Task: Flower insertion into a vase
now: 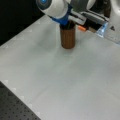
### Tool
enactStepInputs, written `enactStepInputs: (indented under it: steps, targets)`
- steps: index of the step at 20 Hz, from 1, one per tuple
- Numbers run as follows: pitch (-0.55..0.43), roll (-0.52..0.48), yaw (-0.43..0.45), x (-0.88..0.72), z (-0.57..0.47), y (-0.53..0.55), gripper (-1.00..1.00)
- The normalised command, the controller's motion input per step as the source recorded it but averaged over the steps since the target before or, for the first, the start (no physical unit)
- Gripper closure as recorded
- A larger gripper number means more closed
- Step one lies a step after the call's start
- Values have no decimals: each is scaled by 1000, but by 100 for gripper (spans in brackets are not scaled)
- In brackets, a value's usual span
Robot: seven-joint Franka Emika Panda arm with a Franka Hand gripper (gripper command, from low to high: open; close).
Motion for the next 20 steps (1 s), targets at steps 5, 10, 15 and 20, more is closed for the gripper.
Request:
enactStepInputs:
  steps: [5, 10, 15, 20]
  targets:
    - [-66, -46, -84, 266, 47, 101, -100]
    - [-23, -31, -110, 176, 0, 76, -100]
    - [-310, 44, -68, 157, -24, 113, -100]
    - [-868, 200, 17, 28, 7, 237, -100]
